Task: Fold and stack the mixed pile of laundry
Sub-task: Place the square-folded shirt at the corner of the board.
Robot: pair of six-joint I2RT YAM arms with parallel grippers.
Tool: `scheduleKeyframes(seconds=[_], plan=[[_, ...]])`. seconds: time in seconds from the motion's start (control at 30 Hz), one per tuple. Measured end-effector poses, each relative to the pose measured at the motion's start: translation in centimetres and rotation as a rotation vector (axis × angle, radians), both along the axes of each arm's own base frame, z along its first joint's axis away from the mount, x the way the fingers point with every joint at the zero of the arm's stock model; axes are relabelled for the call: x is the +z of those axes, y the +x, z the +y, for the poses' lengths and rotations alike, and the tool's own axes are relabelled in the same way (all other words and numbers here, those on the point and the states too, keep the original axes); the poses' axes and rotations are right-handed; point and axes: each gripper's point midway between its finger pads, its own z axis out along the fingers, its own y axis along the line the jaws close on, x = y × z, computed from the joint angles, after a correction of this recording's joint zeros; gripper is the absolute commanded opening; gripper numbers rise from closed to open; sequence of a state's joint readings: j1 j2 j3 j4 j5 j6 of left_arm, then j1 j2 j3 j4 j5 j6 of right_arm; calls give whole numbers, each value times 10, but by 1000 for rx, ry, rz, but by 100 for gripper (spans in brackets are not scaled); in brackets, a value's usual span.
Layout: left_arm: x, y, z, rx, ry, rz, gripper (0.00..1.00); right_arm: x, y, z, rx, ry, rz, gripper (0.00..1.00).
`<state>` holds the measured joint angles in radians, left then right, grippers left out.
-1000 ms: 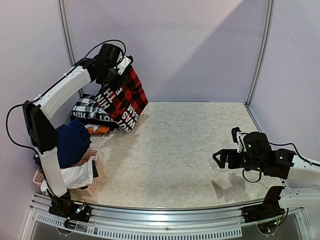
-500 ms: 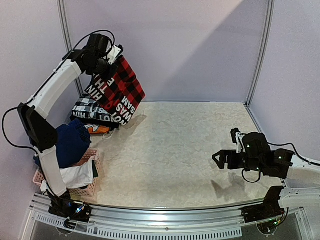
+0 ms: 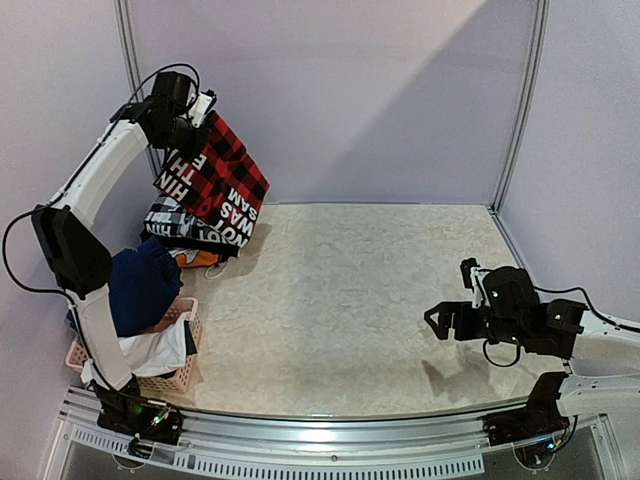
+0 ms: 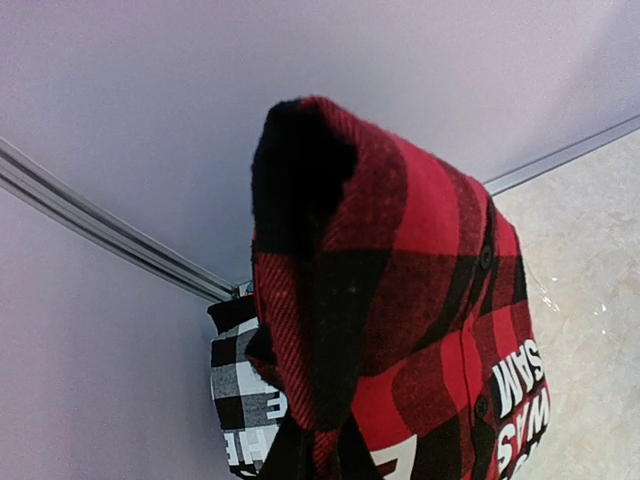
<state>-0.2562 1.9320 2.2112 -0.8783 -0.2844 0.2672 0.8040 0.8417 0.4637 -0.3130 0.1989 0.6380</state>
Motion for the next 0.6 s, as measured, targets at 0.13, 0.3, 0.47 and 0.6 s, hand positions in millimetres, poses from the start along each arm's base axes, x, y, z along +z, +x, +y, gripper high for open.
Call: scheduleKeyframes(seconds=[0.13, 0.3, 0.47, 0.6], plan=[[-11, 14, 16, 32, -20, 4, 0, -3, 0, 0, 1, -6, 7, 99], [-40, 36, 34, 58, -52, 30, 0, -7, 0, 1, 3, -14, 18, 99], [-68, 51, 55, 97, -64, 55, 0, -11, 0, 2, 5, -21, 27, 99], [-81, 57, 69, 122, -88, 57, 0, -12, 1, 3, 7, -22, 30, 99]])
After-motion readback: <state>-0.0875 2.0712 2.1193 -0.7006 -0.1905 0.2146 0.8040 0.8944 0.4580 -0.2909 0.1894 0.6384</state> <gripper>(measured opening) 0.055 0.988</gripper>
